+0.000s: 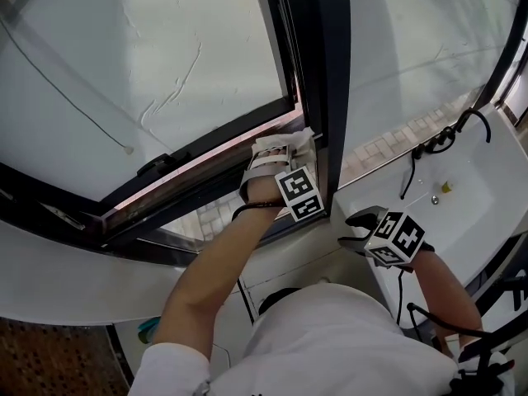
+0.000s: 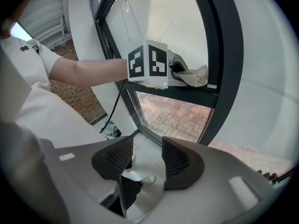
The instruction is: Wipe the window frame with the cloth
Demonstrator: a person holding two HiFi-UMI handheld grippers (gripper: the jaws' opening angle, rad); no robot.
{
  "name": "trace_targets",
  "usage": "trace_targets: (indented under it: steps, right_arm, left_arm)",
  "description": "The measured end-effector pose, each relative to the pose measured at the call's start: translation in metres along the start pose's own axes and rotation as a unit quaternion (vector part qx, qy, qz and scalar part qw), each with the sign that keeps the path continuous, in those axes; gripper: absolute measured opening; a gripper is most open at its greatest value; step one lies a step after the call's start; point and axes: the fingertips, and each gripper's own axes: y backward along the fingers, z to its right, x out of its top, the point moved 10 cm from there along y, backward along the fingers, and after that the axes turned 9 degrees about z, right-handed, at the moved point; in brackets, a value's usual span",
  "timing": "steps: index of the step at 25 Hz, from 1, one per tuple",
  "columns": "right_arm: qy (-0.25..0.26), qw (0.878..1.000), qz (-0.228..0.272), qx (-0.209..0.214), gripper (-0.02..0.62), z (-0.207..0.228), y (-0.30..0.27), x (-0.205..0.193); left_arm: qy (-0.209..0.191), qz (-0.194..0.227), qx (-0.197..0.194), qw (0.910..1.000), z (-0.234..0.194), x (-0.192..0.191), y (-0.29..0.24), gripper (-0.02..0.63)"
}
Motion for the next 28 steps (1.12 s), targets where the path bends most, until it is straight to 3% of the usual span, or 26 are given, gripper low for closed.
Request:
trace_targets:
  steps: [7,10,13,21,26,28]
  right_arm:
    - [-0.007,1.000,0.005,0.010,0.195,0.001,-0.009,-0.003]
    - [-0.012,1.000,0.006,0.012,0.195,0.000,-0.018,-0.007]
    - [-0.023,0.999,0.017,0.015,0.195,0.000,-0.029,-0.012]
    - [-0.027,0.999,0.041,0.009,0.193,-0.034,-0.042,-0.001]
    - [-0.007,0.998,0.057,-0.022,0.184,-0.092,-0.040,0.008]
    - [-0.003,0.997,0.065,-0.034,0.183,-0.125,-0.041,0.010]
  left_arm:
    - [0.028,0.019,-0.018,0.9993,0.028,0.003,0.029,0.089]
    - [0.082,0.034,-0.023,0.9958,0.046,-0.005,0.051,0.089]
    - [0.160,0.049,-0.024,0.9856,0.064,-0.025,0.076,0.089]
    - [0.333,0.093,0.038,0.9375,0.110,-0.095,0.188,0.089]
    - [0.425,0.130,0.086,0.8919,0.139,-0.151,0.286,0.089]
    - [0.445,0.144,0.103,0.8781,0.154,-0.172,0.327,0.089]
